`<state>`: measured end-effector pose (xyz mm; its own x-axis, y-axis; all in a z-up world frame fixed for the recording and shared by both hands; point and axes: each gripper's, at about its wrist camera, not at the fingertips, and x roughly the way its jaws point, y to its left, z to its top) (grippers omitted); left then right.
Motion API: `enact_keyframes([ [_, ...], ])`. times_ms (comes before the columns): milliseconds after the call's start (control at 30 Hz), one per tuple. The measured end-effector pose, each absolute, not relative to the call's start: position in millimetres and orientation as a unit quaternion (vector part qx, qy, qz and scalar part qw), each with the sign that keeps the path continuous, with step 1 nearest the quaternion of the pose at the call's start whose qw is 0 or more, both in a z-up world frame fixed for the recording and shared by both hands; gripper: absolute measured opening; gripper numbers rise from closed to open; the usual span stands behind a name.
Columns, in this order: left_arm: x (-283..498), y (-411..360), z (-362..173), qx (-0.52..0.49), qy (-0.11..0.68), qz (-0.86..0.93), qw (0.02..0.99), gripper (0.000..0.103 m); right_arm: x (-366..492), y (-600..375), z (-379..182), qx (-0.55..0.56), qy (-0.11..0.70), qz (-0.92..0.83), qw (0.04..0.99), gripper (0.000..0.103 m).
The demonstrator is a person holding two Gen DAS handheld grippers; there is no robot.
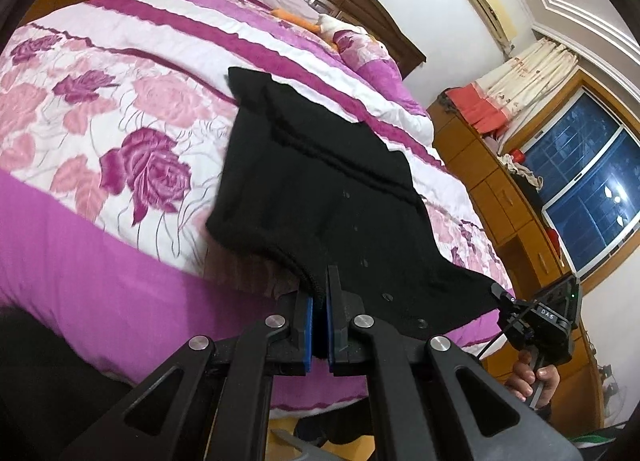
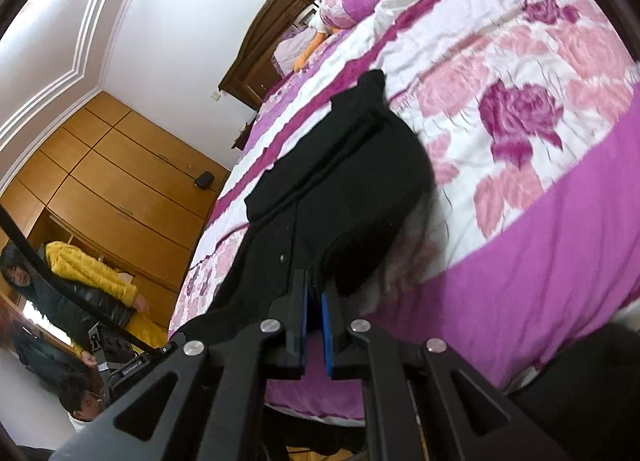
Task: Fold small clothes
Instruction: 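Lower the held black cardigan onto the quilt with both grippers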
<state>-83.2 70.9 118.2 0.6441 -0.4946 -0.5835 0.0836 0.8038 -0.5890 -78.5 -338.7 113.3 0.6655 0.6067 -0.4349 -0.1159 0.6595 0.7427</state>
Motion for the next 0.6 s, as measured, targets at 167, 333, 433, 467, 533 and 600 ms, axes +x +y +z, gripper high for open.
enact_keyframes([
  [167,-71,72,125,-0.264,0.382,-0.167,0.87,0.0,-67,-340,124,0.356,0.337,0.218,0.844,0.005],
  [333,-57,74,131,-0.266,0.377,-0.166,0.872,0.0,-56,-338,129,0.356,0.333,0.223,0.844,0.005],
  [433,-49,77,134,-0.269,0.372,-0.164,0.873,0.0,-48,-338,131,0.356,0.331,0.224,0.845,0.005],
  [467,-46,78,134,-0.271,0.371,-0.163,0.873,0.0,-46,-338,132,0.357,0.331,0.224,0.845,0.005],
  [533,-40,79,136,-0.273,0.368,-0.162,0.874,0.0,-40,-339,133,0.357,0.33,0.221,0.845,0.005],
  [600,-34,82,137,-0.275,0.365,-0.16,0.875,0.0,-35,-340,133,0.36,0.331,0.219,0.844,0.005],
])
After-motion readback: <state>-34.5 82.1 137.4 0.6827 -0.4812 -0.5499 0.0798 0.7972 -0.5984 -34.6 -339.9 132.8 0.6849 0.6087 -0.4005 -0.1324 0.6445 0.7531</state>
